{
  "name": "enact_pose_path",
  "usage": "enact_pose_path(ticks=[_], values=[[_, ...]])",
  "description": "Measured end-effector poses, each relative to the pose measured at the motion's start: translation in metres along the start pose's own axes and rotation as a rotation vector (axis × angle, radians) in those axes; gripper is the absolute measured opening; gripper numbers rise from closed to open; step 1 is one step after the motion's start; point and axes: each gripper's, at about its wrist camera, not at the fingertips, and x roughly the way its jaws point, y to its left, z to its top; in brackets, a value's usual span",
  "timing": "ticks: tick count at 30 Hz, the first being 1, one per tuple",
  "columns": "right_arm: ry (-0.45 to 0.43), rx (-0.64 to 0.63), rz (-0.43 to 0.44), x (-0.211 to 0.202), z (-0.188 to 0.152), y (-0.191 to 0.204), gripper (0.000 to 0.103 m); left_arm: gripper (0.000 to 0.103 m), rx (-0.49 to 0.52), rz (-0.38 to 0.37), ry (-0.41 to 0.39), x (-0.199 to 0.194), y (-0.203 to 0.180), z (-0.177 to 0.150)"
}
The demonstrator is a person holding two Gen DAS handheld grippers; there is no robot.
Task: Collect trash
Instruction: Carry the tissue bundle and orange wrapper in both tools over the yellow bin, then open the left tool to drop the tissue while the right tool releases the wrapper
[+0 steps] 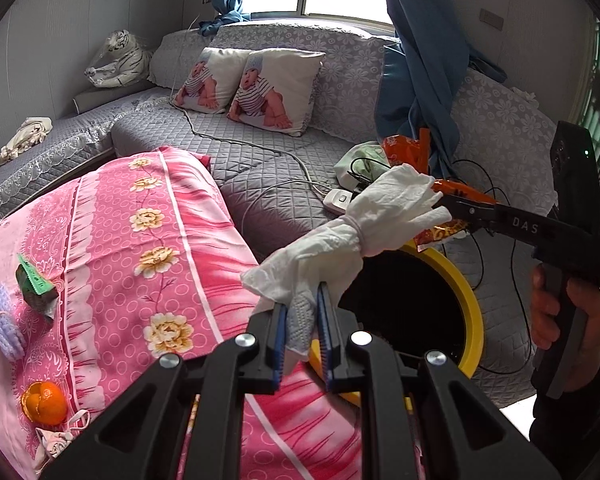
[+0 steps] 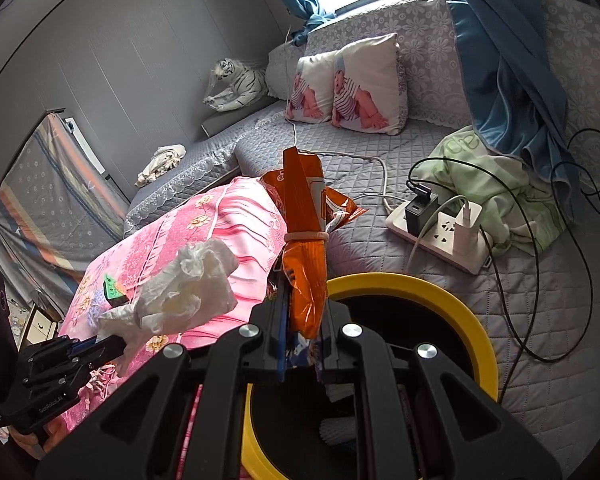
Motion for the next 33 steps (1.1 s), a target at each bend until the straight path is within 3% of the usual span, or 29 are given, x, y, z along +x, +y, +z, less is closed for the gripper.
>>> enact_pose_path(ticks=[26,31,33], values=[[0.100,0.124,-0.051,0.029,-0.039,-0.062,0.010,0.014,0.043,-0.084,0.134,0.084,-0.048,-0.009],[0.096,0.147,-0.064,0.028,-0.039,-0.070,0.013,0.029,0.049,-0.085,0.134,0.089,-0.052,-0.009],[0.087,0.158,-0.065,0.027,-0.038,-0.074,0.026,0.040,0.044,-0.084,0.125,0.088,-0.051,-0.009]])
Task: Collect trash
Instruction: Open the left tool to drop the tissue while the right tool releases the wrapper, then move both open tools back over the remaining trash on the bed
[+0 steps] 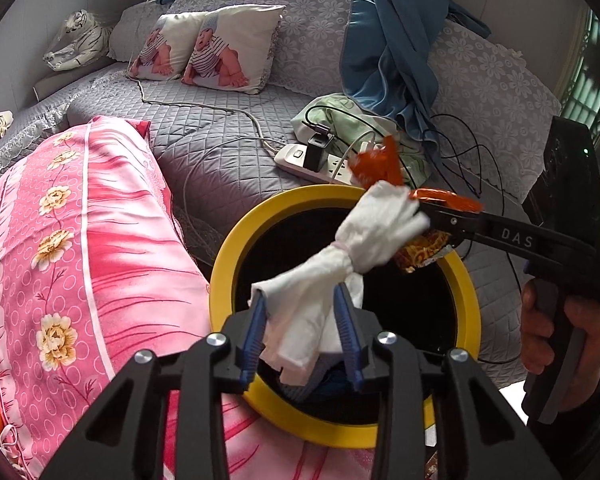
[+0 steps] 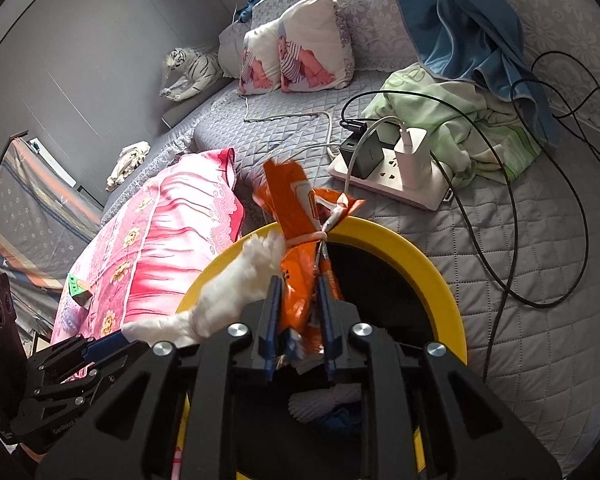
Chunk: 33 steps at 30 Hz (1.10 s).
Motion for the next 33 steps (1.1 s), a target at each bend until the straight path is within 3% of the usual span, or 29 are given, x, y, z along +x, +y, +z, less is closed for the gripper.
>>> enact_pose_path(ticks=[1,3,19,33], values=[[-0.006,0.007,-0.002,-0.001,0.001,-0.002,0.031,0.049,-0.006,0.003,-0.005,-0.001,0.001,0.000],[-0.015,0.017,0.000,-0.003,0.001,-0.004,0.033,0.052,-0.014,0.004,-0.014,-0.003,0.003,0.000],[-0.018,-0.020,0.015,-0.007,0.006,0.017,0.033,0.052,-0.082,0.041,-0.061,-0.028,0.032,0.001],[-0.007,-0.142,0.088,-0.002,0.010,0.092,0.035,0.052,-0.147,0.117,-0.143,-0.084,0.081,-0.008]])
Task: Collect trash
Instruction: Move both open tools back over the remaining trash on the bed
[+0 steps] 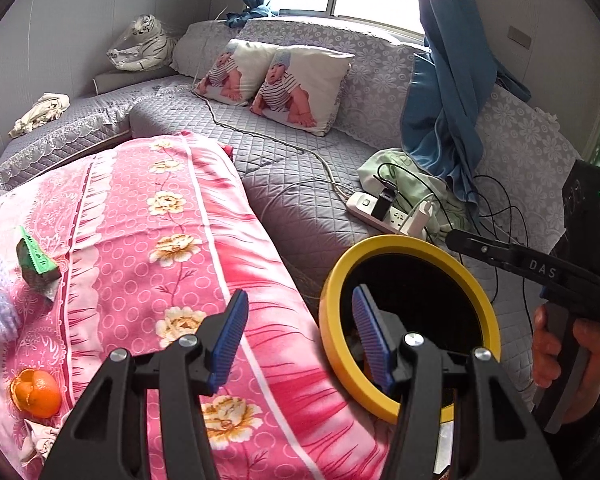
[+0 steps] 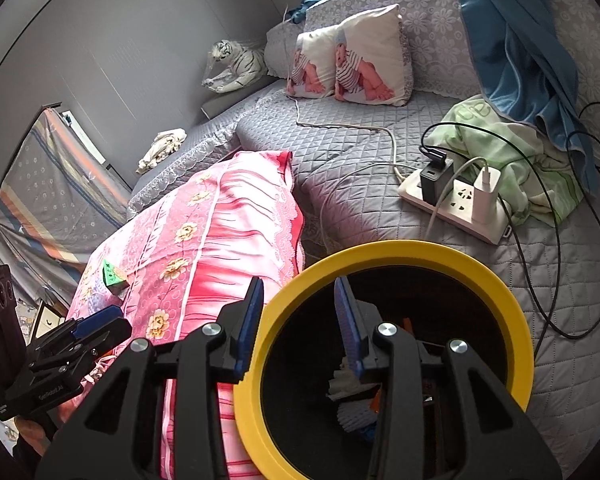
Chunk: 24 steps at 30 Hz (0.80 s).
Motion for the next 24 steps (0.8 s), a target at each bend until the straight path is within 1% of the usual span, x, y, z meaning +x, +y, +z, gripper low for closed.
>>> enact_pose_path(ticks=[8,13,24], values=[[0.020,-0.085,0.046,0.011,0.002,0.049,0.037,0.052,-0.059,0.049,-0.053,-0.033,0.040,-0.003],[0.034,-0.147,0.067,0.017,0.001,0.080,0.038,0.052,-0.074,0.087,-0.091,-0.056,0.059,-0.008],[0.072,-0.248,0.126,0.036,-0.004,0.144,0.039,0.052,-0.136,0.175,-0.133,-0.096,0.105,-0.024]])
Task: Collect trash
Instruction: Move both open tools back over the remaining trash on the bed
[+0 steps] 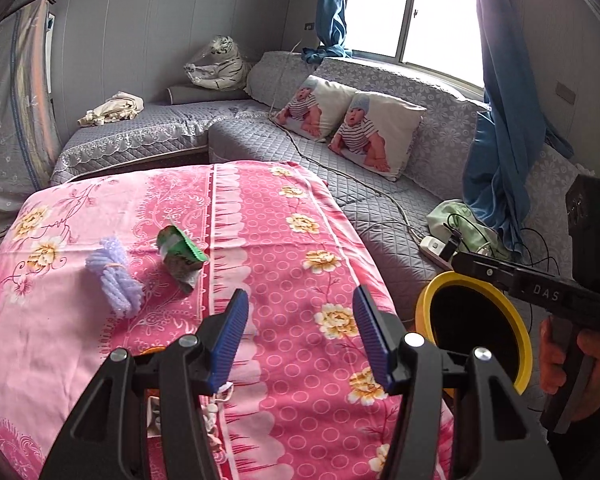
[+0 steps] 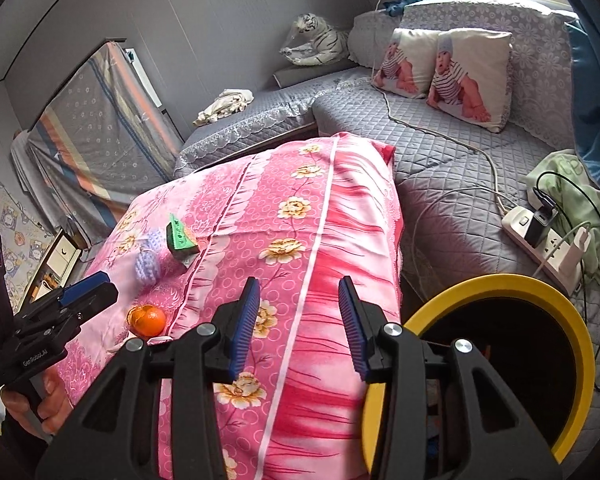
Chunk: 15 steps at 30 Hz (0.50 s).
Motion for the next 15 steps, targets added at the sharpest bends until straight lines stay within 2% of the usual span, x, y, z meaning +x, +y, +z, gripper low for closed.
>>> enact_pose_path(ticks=[15], values=[[0.045,-0.115,0.103,0.043,0.009,0.077,0.045,0.052,-0.070,0.097,-0.033,-0.042,0.062,-0.019]])
